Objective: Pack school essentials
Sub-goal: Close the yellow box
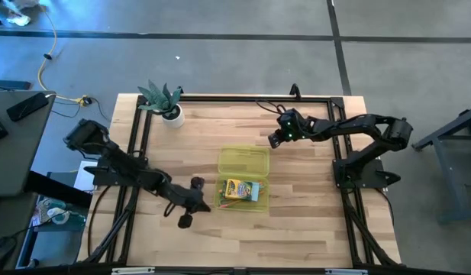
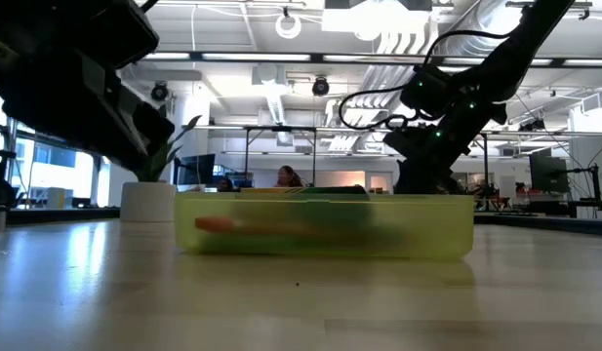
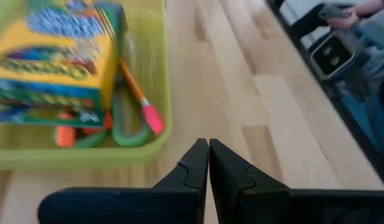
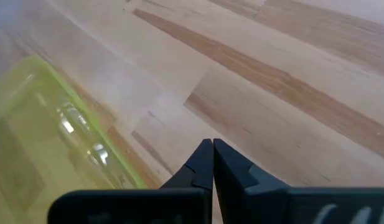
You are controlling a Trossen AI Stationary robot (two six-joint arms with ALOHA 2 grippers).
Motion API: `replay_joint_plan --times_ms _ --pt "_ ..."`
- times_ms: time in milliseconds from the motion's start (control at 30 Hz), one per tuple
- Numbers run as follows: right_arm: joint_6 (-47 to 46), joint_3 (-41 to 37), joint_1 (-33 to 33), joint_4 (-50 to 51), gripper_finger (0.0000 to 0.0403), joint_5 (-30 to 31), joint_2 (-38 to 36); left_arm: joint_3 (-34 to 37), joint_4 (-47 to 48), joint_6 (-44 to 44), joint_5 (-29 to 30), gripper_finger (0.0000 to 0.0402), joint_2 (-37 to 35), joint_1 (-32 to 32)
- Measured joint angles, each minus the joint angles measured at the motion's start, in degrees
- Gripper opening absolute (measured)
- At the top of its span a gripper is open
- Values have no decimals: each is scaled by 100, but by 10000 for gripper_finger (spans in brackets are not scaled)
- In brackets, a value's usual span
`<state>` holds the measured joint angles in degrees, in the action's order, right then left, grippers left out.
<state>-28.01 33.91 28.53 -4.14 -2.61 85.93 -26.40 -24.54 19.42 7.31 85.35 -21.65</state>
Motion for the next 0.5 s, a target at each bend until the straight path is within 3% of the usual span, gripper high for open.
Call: replay_joint_plan --times_ms 500 --pt "313 0 -4 -66 0 48 0 -792 -581 295 40 5 1603 -146"
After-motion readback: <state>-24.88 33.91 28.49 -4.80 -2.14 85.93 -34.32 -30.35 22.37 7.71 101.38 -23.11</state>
